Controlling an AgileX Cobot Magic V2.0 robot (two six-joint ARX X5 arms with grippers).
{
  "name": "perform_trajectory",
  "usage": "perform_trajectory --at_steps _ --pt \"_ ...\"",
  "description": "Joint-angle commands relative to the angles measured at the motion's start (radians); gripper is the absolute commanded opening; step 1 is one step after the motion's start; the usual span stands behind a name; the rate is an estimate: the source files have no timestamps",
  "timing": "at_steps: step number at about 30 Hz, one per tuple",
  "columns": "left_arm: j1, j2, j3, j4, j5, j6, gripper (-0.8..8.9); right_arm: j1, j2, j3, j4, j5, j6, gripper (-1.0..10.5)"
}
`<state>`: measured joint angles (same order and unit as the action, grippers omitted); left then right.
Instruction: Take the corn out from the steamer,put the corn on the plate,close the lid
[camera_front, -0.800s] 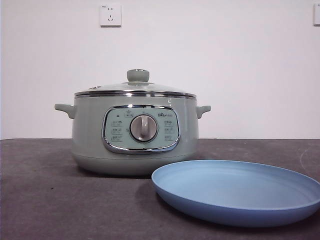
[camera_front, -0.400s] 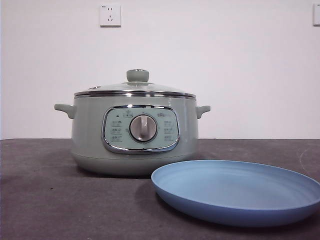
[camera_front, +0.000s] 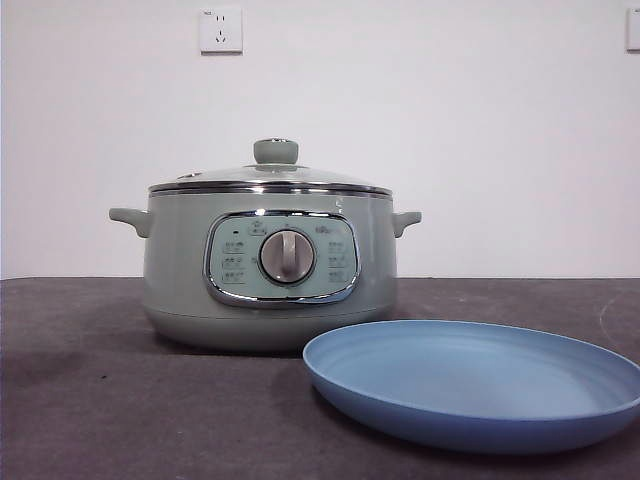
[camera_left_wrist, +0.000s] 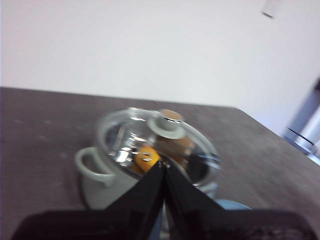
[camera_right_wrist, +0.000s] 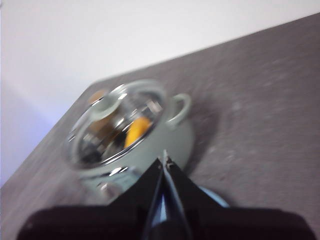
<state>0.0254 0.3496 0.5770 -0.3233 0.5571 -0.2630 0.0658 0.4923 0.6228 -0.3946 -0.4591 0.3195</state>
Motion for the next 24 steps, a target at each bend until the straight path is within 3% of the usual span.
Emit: perform_trajectory --at_steps 1,9,17,24 --pt "0.002 0.06 0.07 -0.031 0.064 0.043 -0.06 0.002 0.082 0.105 -0.075 -0.087 -0.116 -0.1" --pt "0.002 0.231 0.298 -0.219 0.158 0.143 -0.06 0.021 0.267 0.354 -0.275 -0.2 -0.274 -0.1" --pt "-0.019 0.343 0.462 -0.469 0.162 0.263 -0.06 0.05 0.393 0.504 -0.496 -0.268 -0.424 -0.1" --pt "-0.025 0.355 0.479 -0.542 0.155 0.294 -0.04 0.08 0.417 0.512 -0.553 -0.271 -0.452 0.0"
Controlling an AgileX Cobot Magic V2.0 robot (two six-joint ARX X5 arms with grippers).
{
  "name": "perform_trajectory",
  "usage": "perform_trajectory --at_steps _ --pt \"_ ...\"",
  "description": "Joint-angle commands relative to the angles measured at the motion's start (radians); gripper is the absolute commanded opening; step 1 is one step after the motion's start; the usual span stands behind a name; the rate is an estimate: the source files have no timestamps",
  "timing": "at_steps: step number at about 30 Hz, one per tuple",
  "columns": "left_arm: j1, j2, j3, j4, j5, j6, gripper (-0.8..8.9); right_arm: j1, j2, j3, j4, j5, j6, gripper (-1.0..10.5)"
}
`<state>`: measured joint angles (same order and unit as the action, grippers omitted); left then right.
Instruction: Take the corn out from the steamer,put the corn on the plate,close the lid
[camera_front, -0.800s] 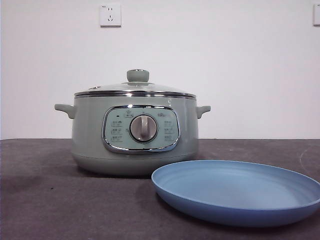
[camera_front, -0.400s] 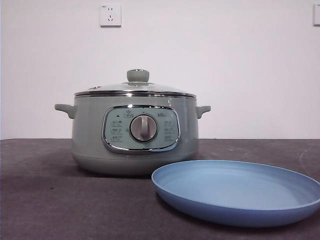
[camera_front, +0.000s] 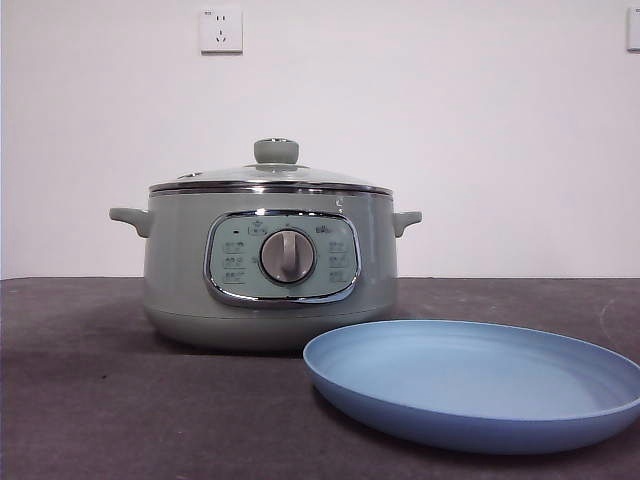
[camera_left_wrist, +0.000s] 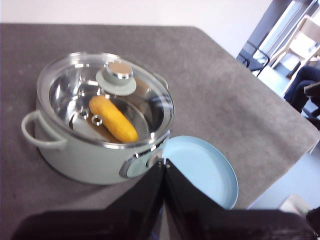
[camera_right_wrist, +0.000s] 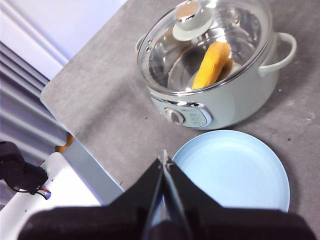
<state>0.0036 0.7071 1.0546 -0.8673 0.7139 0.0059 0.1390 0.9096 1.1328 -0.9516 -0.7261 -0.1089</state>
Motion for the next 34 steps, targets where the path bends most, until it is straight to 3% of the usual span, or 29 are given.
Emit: perform_trajectory --at_steps 1,4,8,9,12,27,34 --pt "-0.003 -0.002 0.001 0.002 -0.002 0.025 -0.01 0.008 0.0 0.002 0.006 -0.005 -0.023 0.1" --pt "-0.003 -0.002 0.001 0.003 -0.001 0.025 0.59 0.008 0.0 0.002 0.007 -0.005 -0.022 0.8" --pt "-0.003 -0.002 0.001 0.003 0.0 0.024 4.98 0.008 0.0 0.002 0.008 -0.005 -0.018 3.9" --pt "-0.003 -0.002 0.001 0.004 0.0 0.025 5.44 0.008 0.0 0.002 0.007 -0.005 -0.017 4.6" --pt "-0.003 -0.002 0.001 0.006 -0.001 0.024 5.4 0.008 0.0 0.002 0.008 -0.004 -0.011 5.7" --pt "-0.004 0.05 0.001 0.086 -0.001 0.022 5.39 0.008 0.0 0.002 0.008 -0.001 -0.011 5.7" --pt "-0.057 0.156 0.001 0.244 -0.007 0.011 5.39 0.008 0.0 0.002 0.008 -0.001 -0.012 5.7"
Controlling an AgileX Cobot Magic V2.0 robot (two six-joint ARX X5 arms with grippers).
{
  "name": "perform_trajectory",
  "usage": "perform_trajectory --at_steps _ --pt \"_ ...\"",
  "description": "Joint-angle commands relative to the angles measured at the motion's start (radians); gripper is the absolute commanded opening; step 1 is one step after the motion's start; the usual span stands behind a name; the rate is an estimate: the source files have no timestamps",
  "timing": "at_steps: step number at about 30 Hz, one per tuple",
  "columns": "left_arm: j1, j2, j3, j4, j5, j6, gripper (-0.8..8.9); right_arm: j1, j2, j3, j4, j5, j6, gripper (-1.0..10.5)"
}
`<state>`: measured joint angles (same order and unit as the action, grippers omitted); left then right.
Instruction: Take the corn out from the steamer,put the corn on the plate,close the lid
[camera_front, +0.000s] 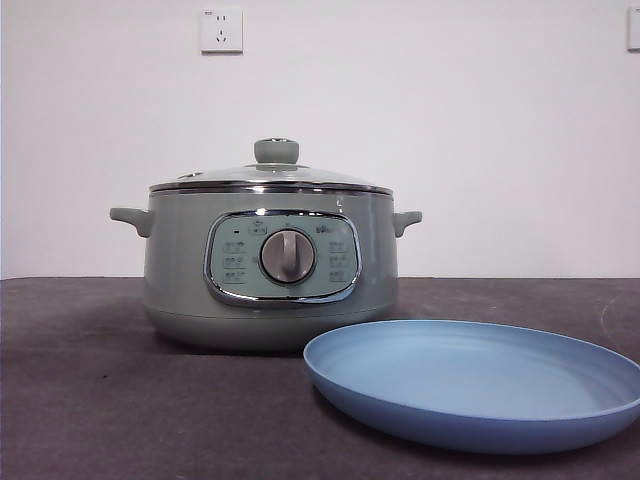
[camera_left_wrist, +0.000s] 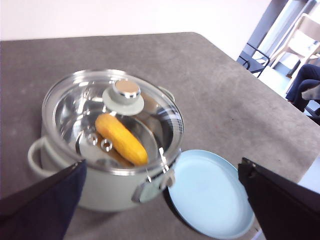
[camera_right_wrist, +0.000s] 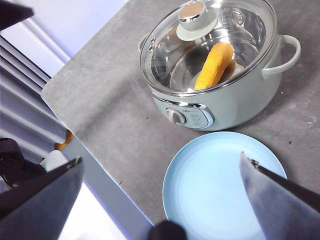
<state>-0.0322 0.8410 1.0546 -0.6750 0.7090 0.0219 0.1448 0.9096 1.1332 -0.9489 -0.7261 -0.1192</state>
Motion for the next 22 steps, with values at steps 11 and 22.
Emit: perform_trajectory --at_steps 11,22 --pt "-0.237 0.279 0.001 0.418 -0.214 -0.055 5.34 0.002 0.0 0.002 0.005 0.0 -0.002 5.7" --pt "-0.337 0.557 0.002 0.76 -0.369 -0.04 5.34 0.002 0.0 0.002 0.004 0.0 -0.001 5.7"
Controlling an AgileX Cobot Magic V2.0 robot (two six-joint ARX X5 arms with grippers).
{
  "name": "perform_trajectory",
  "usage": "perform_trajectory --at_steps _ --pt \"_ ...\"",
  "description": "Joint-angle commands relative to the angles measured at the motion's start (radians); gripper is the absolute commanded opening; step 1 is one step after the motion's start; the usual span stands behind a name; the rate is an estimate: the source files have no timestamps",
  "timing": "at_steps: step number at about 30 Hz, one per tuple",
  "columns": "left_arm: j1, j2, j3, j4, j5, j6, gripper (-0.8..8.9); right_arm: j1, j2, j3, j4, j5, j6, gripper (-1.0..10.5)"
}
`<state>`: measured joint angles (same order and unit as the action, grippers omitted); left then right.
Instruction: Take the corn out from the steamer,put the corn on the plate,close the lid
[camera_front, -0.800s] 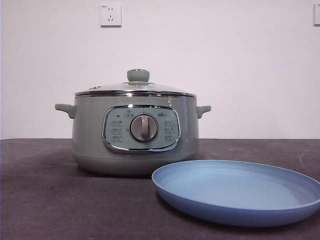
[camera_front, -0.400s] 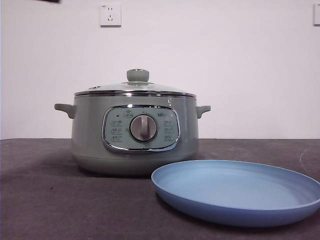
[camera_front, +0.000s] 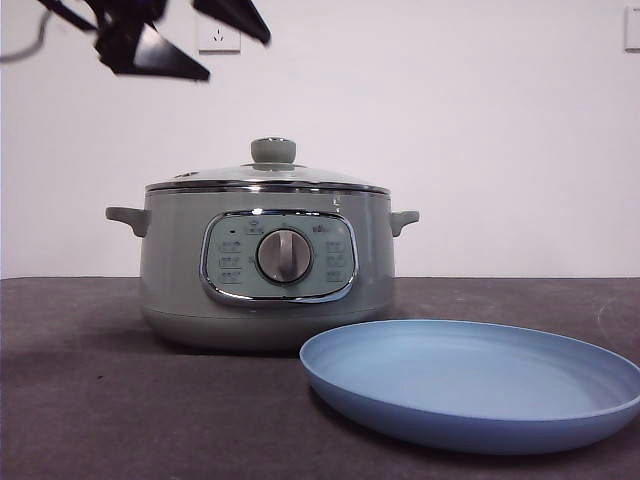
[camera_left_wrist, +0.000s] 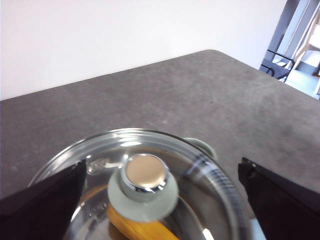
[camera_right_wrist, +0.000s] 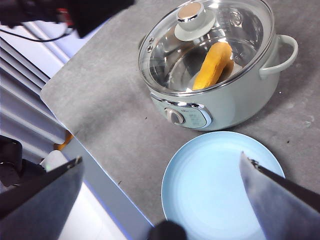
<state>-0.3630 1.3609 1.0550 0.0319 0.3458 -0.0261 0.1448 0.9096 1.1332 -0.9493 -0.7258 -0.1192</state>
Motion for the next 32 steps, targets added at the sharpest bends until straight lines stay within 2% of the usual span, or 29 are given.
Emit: perform_trajectory --at_steps 1,4,11,15,27,32 --pt "-0.01 0.054 0.001 0.073 -0.008 0.008 5.34 0.002 0.0 0.002 0.005 0.0 -0.001 5.7" --pt "-0.02 0.112 0.003 0.143 -0.014 0.008 5.34 0.002 0.0 0.002 0.005 0.0 -0.001 5.7" --pt "-0.044 0.237 0.103 0.141 -0.044 0.039 5.34 0.002 0.0 0.002 0.004 0.0 -0.001 5.7" --pt "-0.056 0.288 0.166 0.093 -0.076 0.053 5.33 0.002 0.0 0.002 0.003 0.0 -0.001 5.7" --pt "-0.061 0.323 0.169 -0.031 -0.109 0.08 5.26 0.002 0.0 0.002 -0.002 0.0 -0.002 5.7" --pt "-0.063 0.323 0.169 -0.062 -0.133 0.079 3.62 0.002 0.0 0.002 -0.002 0.0 -0.002 5.7"
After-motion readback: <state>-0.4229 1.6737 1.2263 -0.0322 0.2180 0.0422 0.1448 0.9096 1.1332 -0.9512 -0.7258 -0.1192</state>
